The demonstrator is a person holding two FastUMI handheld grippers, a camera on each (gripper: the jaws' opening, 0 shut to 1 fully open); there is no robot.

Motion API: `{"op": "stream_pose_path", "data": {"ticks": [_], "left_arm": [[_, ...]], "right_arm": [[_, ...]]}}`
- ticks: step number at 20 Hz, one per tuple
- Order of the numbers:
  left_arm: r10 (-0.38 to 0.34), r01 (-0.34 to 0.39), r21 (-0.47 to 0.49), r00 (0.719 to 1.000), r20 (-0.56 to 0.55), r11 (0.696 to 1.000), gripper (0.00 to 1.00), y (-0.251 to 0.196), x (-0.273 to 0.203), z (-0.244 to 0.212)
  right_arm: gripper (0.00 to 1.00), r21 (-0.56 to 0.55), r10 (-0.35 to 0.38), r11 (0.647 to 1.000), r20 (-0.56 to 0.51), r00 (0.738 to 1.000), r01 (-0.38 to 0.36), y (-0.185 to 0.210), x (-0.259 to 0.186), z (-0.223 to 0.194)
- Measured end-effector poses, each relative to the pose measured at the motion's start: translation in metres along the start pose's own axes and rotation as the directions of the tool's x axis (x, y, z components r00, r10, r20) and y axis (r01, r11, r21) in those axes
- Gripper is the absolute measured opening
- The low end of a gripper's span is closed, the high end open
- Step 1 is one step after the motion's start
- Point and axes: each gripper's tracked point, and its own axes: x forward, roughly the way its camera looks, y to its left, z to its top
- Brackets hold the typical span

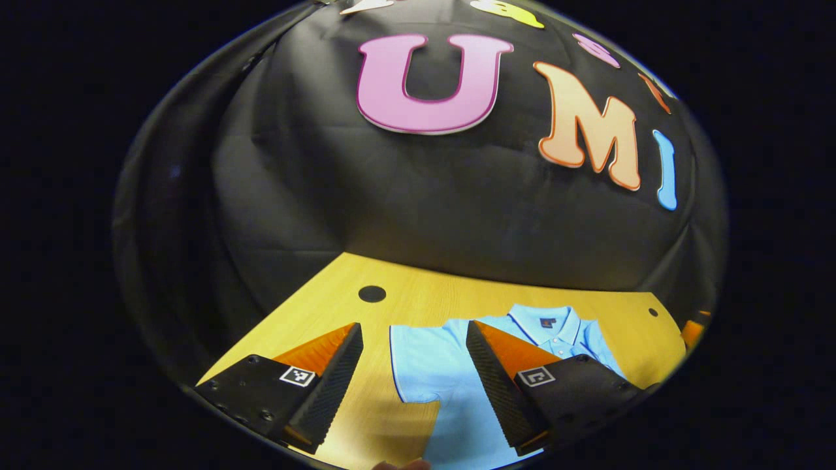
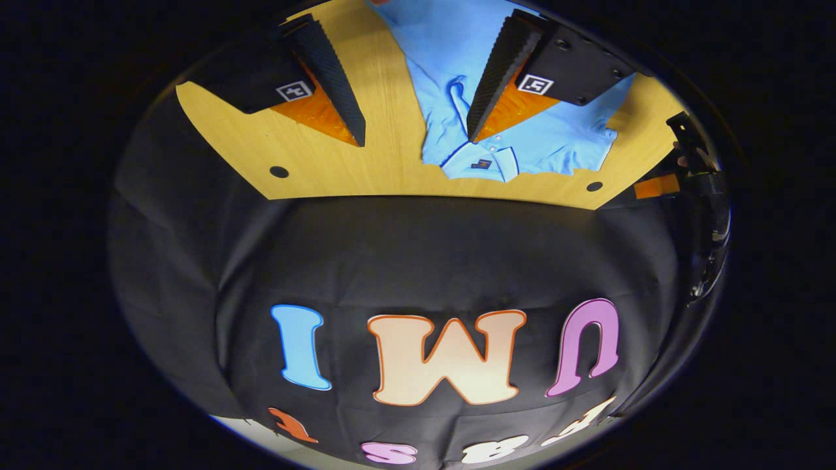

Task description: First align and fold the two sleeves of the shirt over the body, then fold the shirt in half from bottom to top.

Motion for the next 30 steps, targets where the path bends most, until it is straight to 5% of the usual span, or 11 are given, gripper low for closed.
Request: {"op": "stream_pose_path", "data": {"ticks": [7,20,22,25,27,30], "left_arm": [[0.019,-0.010,0.085,0.995,-0.099,0.996,0.95,0.004,0.070,-0.048],[0.088,-0.074,0.071,0.974,-0.210,0.995,0.95,0.017,0.089,-0.093],[0.062,-0.049,0.067,0.975,-0.212,0.997,0.75,0.007,0.092,-0.093],[0.019,-0.007,0.056,0.976,-0.217,0.998,0.23,-0.005,0.093,-0.095],[0.032,-0.022,0.052,0.977,-0.213,0.998,0.00,-0.005,0.094,-0.091],[0.037,-0.027,0.043,0.970,-0.239,0.999,0.00,-0.017,0.090,-0.092]], "right_arm": [[0.98,0.000,-0.118,0.993,-0.090,0.989,0.119,-0.048,-0.022,-0.043],[0.96,0.031,-0.155,0.987,-0.081,0.985,0.158,-0.062,-0.032,-0.039],[0.96,0.040,-0.154,0.987,-0.078,0.985,0.158,-0.064,-0.034,-0.038],[0.95,0.043,-0.153,0.987,-0.077,0.985,0.157,-0.067,-0.038,-0.039],[0.95,0.034,-0.153,0.987,-0.080,0.985,0.156,-0.070,-0.043,-0.041],[0.95,0.033,-0.144,0.989,-0.070,0.987,0.146,-0.074,-0.051,-0.036]]}}
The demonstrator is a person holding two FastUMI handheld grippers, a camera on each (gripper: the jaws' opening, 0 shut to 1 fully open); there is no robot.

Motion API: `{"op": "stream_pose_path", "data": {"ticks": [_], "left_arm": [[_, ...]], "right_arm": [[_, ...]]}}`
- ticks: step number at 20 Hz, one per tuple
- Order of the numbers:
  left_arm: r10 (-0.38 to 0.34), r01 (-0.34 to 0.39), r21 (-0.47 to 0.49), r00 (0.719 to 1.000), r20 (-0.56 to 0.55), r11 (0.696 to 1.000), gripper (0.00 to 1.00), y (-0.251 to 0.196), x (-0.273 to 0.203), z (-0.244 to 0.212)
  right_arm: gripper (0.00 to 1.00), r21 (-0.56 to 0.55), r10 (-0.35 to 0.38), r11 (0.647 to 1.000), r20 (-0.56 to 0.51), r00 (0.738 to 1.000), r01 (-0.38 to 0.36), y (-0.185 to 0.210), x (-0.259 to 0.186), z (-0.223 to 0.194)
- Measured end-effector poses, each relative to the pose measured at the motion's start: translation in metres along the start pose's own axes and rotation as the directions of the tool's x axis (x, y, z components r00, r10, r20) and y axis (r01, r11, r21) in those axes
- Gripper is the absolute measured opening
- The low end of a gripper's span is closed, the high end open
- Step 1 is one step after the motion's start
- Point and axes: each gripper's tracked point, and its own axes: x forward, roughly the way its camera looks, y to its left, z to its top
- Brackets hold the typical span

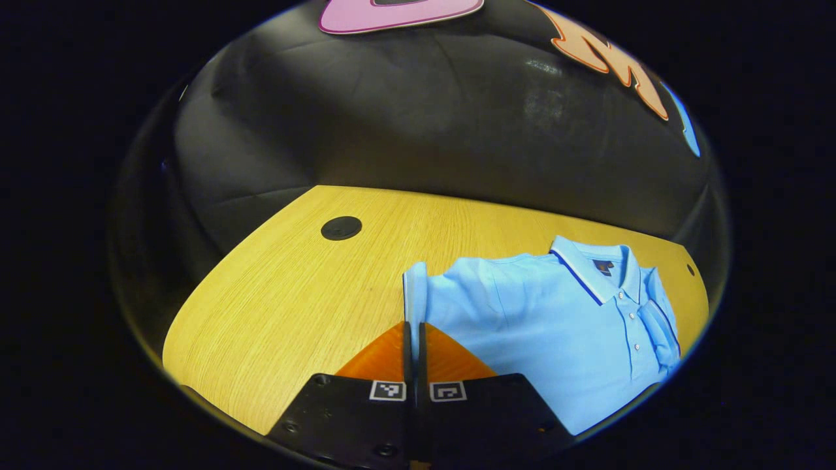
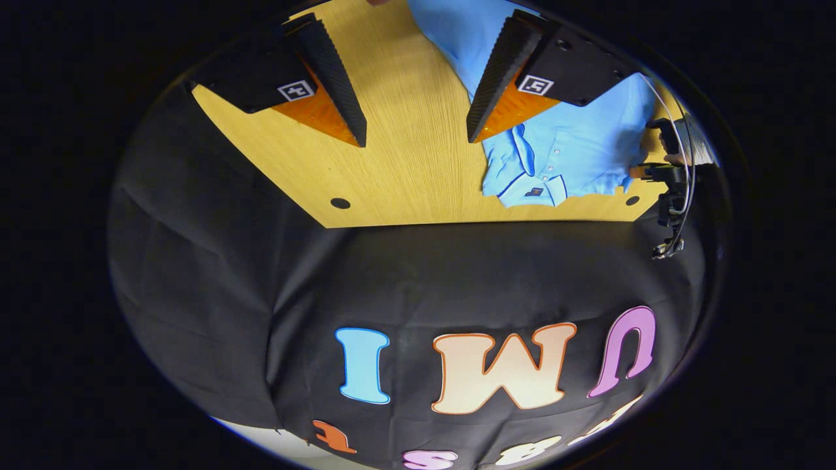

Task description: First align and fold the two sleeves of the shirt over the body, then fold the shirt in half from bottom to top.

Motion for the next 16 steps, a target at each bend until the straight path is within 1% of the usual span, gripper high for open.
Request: {"op": "stream_pose_path", "data": {"ticks": [4,8,10,11,12,13,15,16], "left_arm": [[-0.048,0.049,-0.016,0.998,0.044,0.999,0.00,-0.034,-0.017,0.020],[-0.130,0.129,0.025,0.989,0.071,0.991,0.00,-0.086,-0.033,0.034],[-0.155,0.153,0.034,0.986,0.065,0.988,0.00,-0.109,-0.038,0.030],[-0.168,0.167,0.039,0.984,0.053,0.985,0.00,-0.122,-0.039,0.025],[-0.179,0.177,0.050,0.983,0.043,0.983,0.00,-0.132,-0.040,0.020],[-0.187,0.185,0.065,0.982,0.033,0.981,0.00,-0.143,-0.039,0.012],[-0.191,0.189,0.101,0.981,0.017,0.977,0.00,-0.159,-0.036,-0.002],[-0.185,0.184,0.116,0.983,0.003,0.976,0.00,-0.165,-0.034,-0.010]], "right_arm": [[0.94,0.005,0.009,1.000,0.004,1.000,-0.009,-0.010,-0.006,0.002],[0.94,0.021,0.020,1.000,0.001,1.000,-0.020,-0.020,-0.010,-0.001],[0.94,0.027,0.022,0.999,-0.005,1.000,-0.022,-0.027,-0.013,-0.005],[0.96,0.032,0.022,0.999,-0.008,1.000,-0.021,-0.030,-0.014,-0.008],[0.94,0.039,0.019,0.999,-0.012,1.000,-0.018,-0.035,-0.016,-0.009],[0.97,0.047,0.023,0.999,-0.013,1.000,-0.022,-0.037,-0.019,-0.011],[0.97,0.051,0.034,0.998,-0.021,0.999,-0.033,-0.042,-0.024,-0.019],[0.94,0.045,0.039,0.998,-0.029,0.999,-0.037,-0.045,-0.025,-0.023]]}}
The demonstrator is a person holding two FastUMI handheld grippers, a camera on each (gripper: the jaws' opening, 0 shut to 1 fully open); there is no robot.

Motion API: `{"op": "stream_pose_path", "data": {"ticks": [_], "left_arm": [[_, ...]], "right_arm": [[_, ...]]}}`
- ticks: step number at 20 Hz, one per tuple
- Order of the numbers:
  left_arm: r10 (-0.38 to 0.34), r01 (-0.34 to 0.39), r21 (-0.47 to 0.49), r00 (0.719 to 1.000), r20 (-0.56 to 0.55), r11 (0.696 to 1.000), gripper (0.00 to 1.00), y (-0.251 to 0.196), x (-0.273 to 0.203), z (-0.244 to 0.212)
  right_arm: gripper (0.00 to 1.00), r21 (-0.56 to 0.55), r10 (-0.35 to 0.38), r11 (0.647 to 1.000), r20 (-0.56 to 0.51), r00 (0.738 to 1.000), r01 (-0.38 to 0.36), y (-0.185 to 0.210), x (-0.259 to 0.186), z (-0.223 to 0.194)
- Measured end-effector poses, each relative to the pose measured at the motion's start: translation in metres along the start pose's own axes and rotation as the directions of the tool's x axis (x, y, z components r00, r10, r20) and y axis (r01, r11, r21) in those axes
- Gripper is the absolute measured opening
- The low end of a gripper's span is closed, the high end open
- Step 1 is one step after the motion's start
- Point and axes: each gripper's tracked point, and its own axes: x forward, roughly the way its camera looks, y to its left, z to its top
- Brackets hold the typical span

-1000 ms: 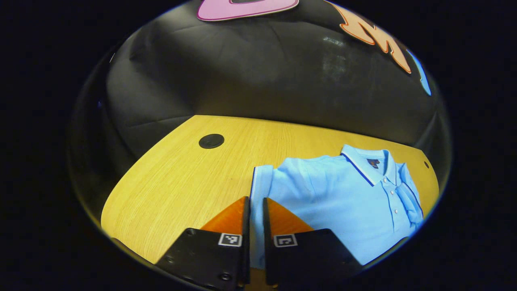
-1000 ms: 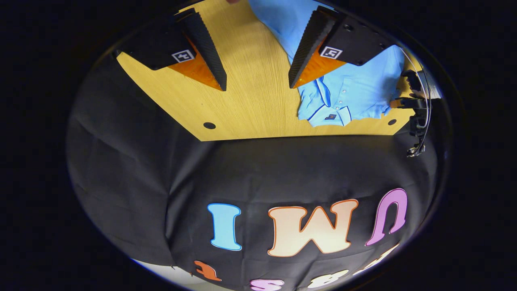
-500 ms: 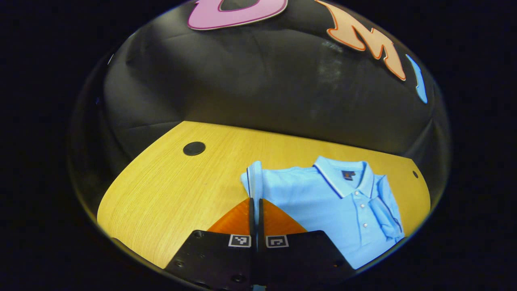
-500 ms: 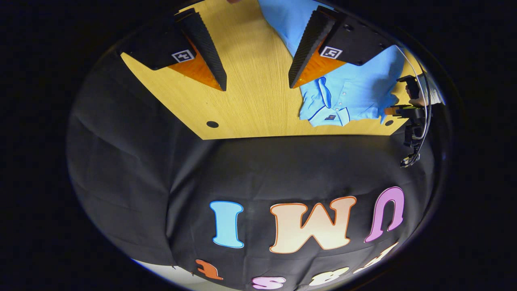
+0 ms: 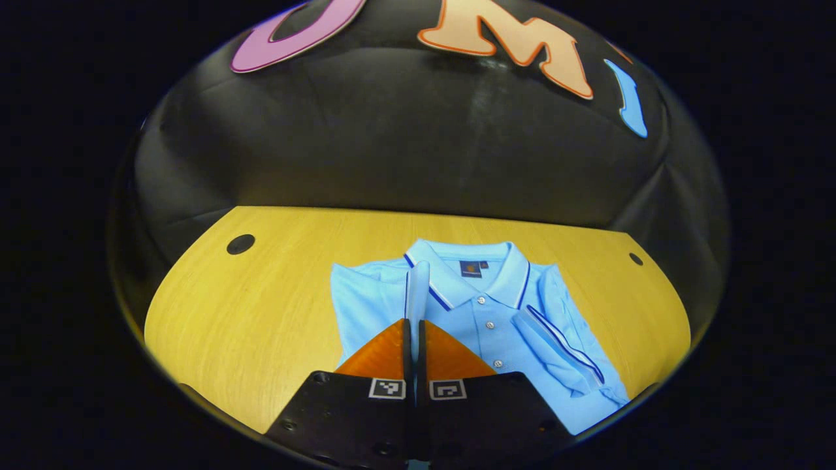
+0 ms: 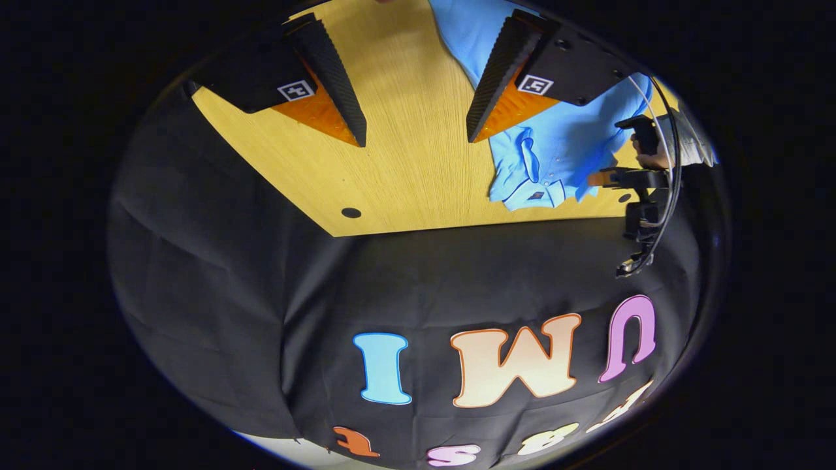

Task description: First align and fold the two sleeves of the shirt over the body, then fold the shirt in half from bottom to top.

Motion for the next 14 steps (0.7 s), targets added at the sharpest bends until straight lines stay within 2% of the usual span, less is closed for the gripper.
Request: {"op": "stream_pose_path", "data": {"ticks": [2,3,4,6,8,9,12,14], "left_arm": [[0.013,-0.013,0.001,1.000,-0.025,1.000,0.00,-0.009,0.006,-0.015],[0.000,0.000,-0.016,0.999,-0.041,1.000,0.00,-0.014,0.006,-0.022],[-0.045,0.042,-0.056,0.997,-0.055,0.998,0.00,-0.025,0.003,-0.021],[-0.105,0.099,-0.121,0.993,-0.047,0.988,0.39,-0.037,-0.010,-0.023],[-0.066,0.065,-0.123,0.998,0.000,0.990,0.77,-0.025,-0.045,-0.012],[-0.045,0.047,-0.116,0.999,0.025,0.992,0.97,-0.020,-0.060,-0.009],[0.005,0.003,-0.080,0.995,0.095,0.997,0.96,0.001,-0.126,-0.004],[0.041,-0.036,-0.045,0.992,0.117,0.998,0.96,0.016,-0.167,-0.013]], "right_arm": [[0.97,-0.004,0.014,1.000,-0.011,1.000,-0.014,-0.006,-0.002,-0.002],[0.96,-0.002,0.026,1.000,-0.012,1.000,-0.026,-0.007,-0.003,-0.001],[0.97,-0.001,0.038,0.999,-0.006,0.999,-0.038,-0.009,-0.003,0.003],[0.97,-0.007,0.074,0.997,0.014,0.997,-0.074,-0.010,-0.004,0.012],[0.94,-0.018,0.128,0.992,0.026,0.991,-0.128,-0.007,-0.001,0.017],[0.97,-0.020,0.158,0.987,0.027,0.987,-0.157,-0.004,0.000,0.018],[0.96,-0.020,0.245,0.970,0.039,0.969,-0.244,0.008,-0.003,0.023],[0.94,-0.030,0.277,0.961,0.035,0.960,-0.276,0.015,-0.006,0.019]]}}
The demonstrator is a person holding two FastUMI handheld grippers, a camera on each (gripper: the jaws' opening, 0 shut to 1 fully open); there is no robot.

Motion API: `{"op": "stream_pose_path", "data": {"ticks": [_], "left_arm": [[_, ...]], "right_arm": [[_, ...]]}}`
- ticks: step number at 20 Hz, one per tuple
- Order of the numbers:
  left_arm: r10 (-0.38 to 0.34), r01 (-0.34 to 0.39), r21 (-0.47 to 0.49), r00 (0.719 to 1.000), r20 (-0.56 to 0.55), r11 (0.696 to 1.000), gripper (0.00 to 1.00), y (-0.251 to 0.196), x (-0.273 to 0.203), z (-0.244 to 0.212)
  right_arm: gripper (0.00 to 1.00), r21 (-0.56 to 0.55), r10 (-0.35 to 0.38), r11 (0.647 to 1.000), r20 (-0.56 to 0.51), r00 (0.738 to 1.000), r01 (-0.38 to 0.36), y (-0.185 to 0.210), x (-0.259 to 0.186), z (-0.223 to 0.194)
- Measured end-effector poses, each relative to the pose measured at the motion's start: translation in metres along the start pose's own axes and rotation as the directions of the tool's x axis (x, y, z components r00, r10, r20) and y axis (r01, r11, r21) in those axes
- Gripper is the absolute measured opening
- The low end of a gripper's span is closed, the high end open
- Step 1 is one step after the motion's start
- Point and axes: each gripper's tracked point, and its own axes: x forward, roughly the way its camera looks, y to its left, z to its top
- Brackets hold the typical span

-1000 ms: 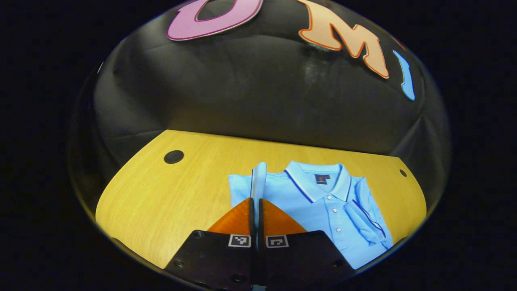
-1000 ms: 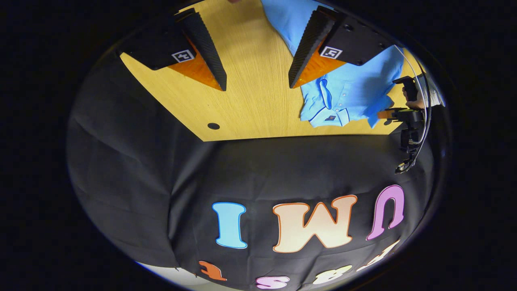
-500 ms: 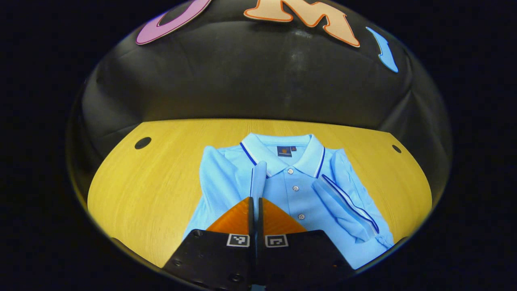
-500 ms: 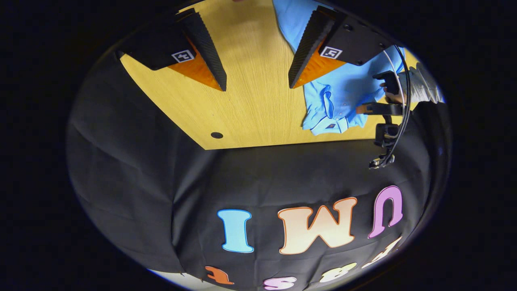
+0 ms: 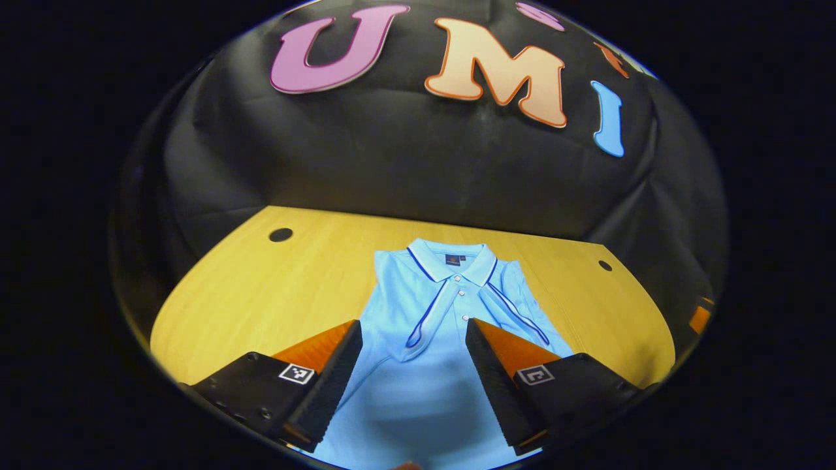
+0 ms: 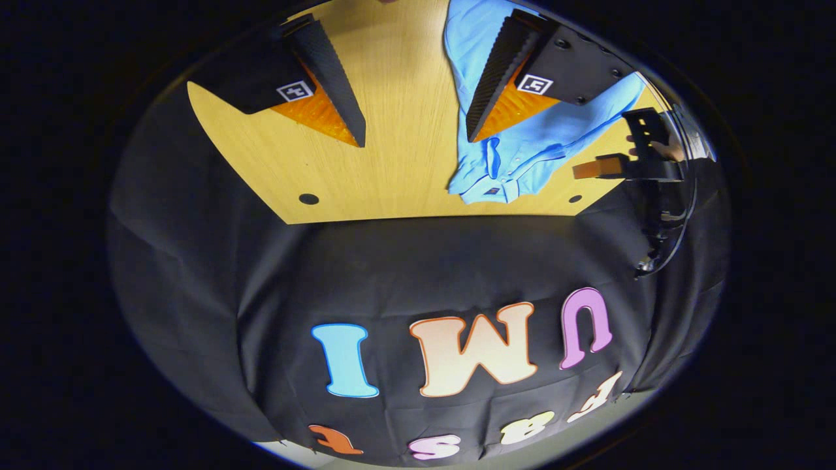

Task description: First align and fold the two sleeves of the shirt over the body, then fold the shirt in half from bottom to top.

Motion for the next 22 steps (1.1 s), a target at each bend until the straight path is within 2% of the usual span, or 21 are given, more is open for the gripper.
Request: {"op": "stream_pose_path", "data": {"ticks": [3,5,6,7,8,10,11,12,13,17,18,19,20,21,22], "left_arm": [[0.025,-0.025,0.028,1.000,-0.009,0.999,0.96,0.016,-0.053,-0.021],[0.017,-0.016,0.040,0.999,-0.037,0.999,0.96,0.022,-0.083,-0.047],[0.009,-0.007,0.040,0.999,-0.051,0.999,0.95,0.025,-0.096,-0.061],[0.004,-0.002,0.034,0.997,-0.071,0.999,0.96,0.029,-0.108,-0.078],[0.002,0.001,0.031,0.995,-0.096,1.000,0.96,0.033,-0.120,-0.096],[0.026,-0.023,0.028,0.992,-0.121,0.999,0.96,0.049,-0.140,-0.122],[0.033,-0.031,0.020,0.990,-0.136,0.999,0.96,0.055,-0.147,-0.135],[0.043,-0.040,0.018,0.987,-0.153,0.999,0.95,0.061,-0.155,-0.147],[0.056,-0.053,0.023,0.984,-0.167,0.998,0.96,0.068,-0.162,-0.158],[0.108,-0.104,0.028,0.975,-0.195,0.994,0.96,0.093,-0.182,-0.188],[0.120,-0.118,0.021,0.972,-0.202,0.993,0.96,0.097,-0.186,-0.195],[0.123,-0.124,0.009,0.969,-0.214,0.992,0.96,0.099,-0.189,-0.202],[0.123,-0.126,-0.002,0.966,-0.227,0.992,0.96,0.099,-0.190,-0.209],[0.118,-0.124,-0.011,0.964,-0.238,0.992,0.96,0.101,-0.193,-0.216],[0.113,-0.121,-0.018,0.962,-0.247,0.992,0.96,0.100,-0.193,-0.220]], "right_arm": [[0.97,0.005,0.025,1.000,-0.015,1.000,-0.024,0.015,-0.011,-0.013],[0.94,0.015,0.018,1.000,-0.039,0.999,-0.017,0.024,-0.026,-0.029],[0.97,0.019,0.013,1.000,-0.045,0.999,-0.012,0.030,-0.035,-0.036],[0.94,0.016,-0.009,1.000,-0.055,0.998,0.010,0.031,-0.046,-0.045],[0.97,0.021,-0.022,0.999,-0.065,0.998,0.024,0.035,-0.057,-0.055],[0.94,0.001,-0.013,1.000,-0.102,0.995,0.013,0.050,-0.074,-0.083],[0.97,-0.021,-0.022,1.000,-0.127,0.992,0.019,0.052,-0.083,-0.098],[0.94,-0.033,-0.030,0.999,-0.143,0.989,0.026,0.055,-0.090,-0.110],[0.98,-0.035,-0.035,0.999,-0.159,0.987,0.030,0.057,-0.097,-0.122],[0.98,-0.057,-0.070,0.997,-0.239,0.968,0.058,0.063,-0.117,-0.172],[0.94,-0.057,-0.074,0.996,-0.251,0.965,0.062,0.064,-0.120,-0.180],[0.98,-0.065,-0.082,0.996,-0.262,0.961,0.068,0.064,-0.121,-0.188],[0.93,-0.075,-0.087,0.995,-0.275,0.957,0.069,0.063,-0.120,-0.197],[0.93,-0.076,-0.086,0.995,-0.298,0.951,0.067,0.065,-0.123,-0.206],[0.98,-0.071,-0.084,0.995,-0.316,0.945,0.065,0.067,-0.125,-0.214]]}}
